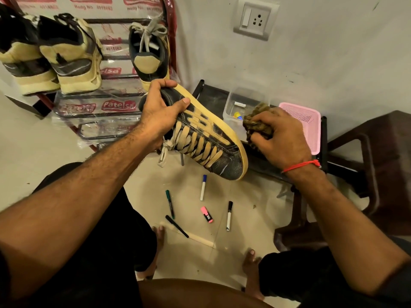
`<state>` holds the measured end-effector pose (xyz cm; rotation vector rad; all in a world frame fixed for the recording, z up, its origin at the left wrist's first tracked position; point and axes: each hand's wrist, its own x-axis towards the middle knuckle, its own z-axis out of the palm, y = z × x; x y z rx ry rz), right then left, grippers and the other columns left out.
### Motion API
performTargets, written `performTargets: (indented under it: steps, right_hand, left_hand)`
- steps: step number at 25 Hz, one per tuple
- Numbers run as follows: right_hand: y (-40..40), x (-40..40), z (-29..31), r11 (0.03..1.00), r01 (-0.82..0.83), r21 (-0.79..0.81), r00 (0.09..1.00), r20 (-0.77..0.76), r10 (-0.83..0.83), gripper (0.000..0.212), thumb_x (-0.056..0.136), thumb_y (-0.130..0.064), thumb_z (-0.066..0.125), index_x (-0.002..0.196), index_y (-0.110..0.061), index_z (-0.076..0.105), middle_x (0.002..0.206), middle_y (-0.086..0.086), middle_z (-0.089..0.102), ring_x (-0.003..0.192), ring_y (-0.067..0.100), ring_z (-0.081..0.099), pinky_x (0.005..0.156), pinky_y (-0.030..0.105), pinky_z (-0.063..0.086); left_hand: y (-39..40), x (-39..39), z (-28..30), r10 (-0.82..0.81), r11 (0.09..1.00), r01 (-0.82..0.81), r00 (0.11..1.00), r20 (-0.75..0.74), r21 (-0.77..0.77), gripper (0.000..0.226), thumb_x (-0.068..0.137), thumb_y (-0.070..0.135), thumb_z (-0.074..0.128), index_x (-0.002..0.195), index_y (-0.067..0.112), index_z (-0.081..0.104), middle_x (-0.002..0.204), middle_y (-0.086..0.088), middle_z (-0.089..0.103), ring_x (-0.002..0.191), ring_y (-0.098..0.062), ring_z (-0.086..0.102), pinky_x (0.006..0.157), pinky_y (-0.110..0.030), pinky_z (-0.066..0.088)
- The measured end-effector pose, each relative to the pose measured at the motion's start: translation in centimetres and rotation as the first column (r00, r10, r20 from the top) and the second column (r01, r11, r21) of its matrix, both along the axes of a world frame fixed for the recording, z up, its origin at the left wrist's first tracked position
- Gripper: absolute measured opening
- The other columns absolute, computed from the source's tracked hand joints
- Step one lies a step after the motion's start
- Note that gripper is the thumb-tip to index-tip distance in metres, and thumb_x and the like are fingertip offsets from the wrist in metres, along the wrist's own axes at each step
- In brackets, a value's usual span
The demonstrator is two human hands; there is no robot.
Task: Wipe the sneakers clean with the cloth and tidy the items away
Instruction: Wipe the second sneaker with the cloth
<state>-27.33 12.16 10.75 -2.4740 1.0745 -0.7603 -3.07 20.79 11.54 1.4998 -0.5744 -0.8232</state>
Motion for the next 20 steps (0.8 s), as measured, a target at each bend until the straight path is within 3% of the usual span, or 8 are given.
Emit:
performTargets:
  steps: [2, 6, 10, 14, 18, 20]
  right_hand:
    - [0.3, -0.3, 0.5, 0.997, -0.066, 0.049, 0.994, 0.085, 0.061, 0.031, 0.077, -0.022, 0.07, 0.108, -0.017, 0.073, 0.107, 0.006, 0.066, 0.097, 0.022, 0.063, 0.088, 0.012, 0.045]
    - [3.2, 0.9, 0.1, 0.918, -0.396, 0.02, 0.911, -0.119, 0.396, 0.03, 0.082, -0.03, 0.064, 0.107, -0.015, 0.071, 0.103, 0.007, 0.063, 0.092, 0.021, 0.06, 0.076, 0.031, 0.055]
    - [2.1, 1.2, 0.1, 0.941, -0.339, 0.016, 0.938, -0.076, 0.339, 0.026, 0.082, -0.015, 0.074, 0.108, -0.013, 0.072, 0.105, 0.009, 0.062, 0.094, 0.02, 0.058, 0.078, 0.039, 0.058]
    - [4.1, 2.6, -0.9, 0.916, -0.401, 0.013, 0.912, -0.084, 0.401, 0.028, 0.085, -0.023, 0.066, 0.112, -0.014, 0.07, 0.109, 0.01, 0.061, 0.098, 0.021, 0.057, 0.081, 0.036, 0.057]
    - [4.1, 3.9, 0.2, 0.957, -0.29, 0.007, 0.942, 0.176, 0.285, 0.029, 0.085, -0.023, 0.063, 0.112, -0.014, 0.07, 0.109, 0.006, 0.062, 0.099, 0.015, 0.058, 0.088, 0.02, 0.05]
    - [3.8, 4.1, 1.0, 0.966, -0.26, -0.011, 0.948, 0.19, 0.257, 0.027, 0.084, -0.018, 0.068, 0.111, -0.015, 0.071, 0.108, 0.004, 0.062, 0.098, 0.014, 0.059, 0.088, 0.019, 0.05]
  left_hand:
    - [0.1, 0.4, -0.1, 0.034, 0.999, -0.035, 0.998, -0.052, 0.0, 0.047, 0.092, 0.004, 0.07, 0.13, 0.02, 0.048, 0.115, -0.005, 0.06, 0.086, -0.02, 0.076, 0.066, -0.036, 0.063]
    - [-0.1, 0.1, -0.3, 0.045, 0.999, -0.045, 0.997, -0.07, 0.002, 0.045, 0.091, 0.003, 0.07, 0.127, 0.021, 0.049, 0.116, -0.008, 0.061, 0.088, -0.023, 0.076, 0.069, -0.041, 0.064]
    - [-0.2, 0.0, -0.4, 0.034, 0.999, -0.034, 0.994, -0.099, -0.001, 0.044, 0.091, 0.005, 0.071, 0.123, 0.024, 0.048, 0.119, -0.013, 0.061, 0.09, -0.028, 0.076, 0.072, -0.048, 0.064]
    - [-0.2, -1.8, -1.1, -0.062, 0.998, 0.065, 0.989, 0.132, -0.016, 0.024, 0.1, 0.02, 0.062, 0.12, 0.024, 0.049, 0.116, -0.005, 0.062, 0.097, -0.018, 0.071, 0.077, -0.039, 0.064]
    - [0.0, -3.8, -2.1, -0.162, 0.981, 0.178, 0.971, 0.174, -0.081, 0.014, 0.105, 0.019, 0.051, 0.119, 0.019, 0.052, 0.116, -0.006, 0.063, 0.104, -0.017, 0.066, 0.087, -0.036, 0.06]
    - [0.2, -4.8, -2.3, -0.229, 0.959, 0.255, 0.955, 0.188, -0.127, 0.014, 0.106, 0.016, 0.049, 0.119, 0.017, 0.055, 0.115, -0.005, 0.065, 0.104, -0.014, 0.066, 0.087, -0.031, 0.058]
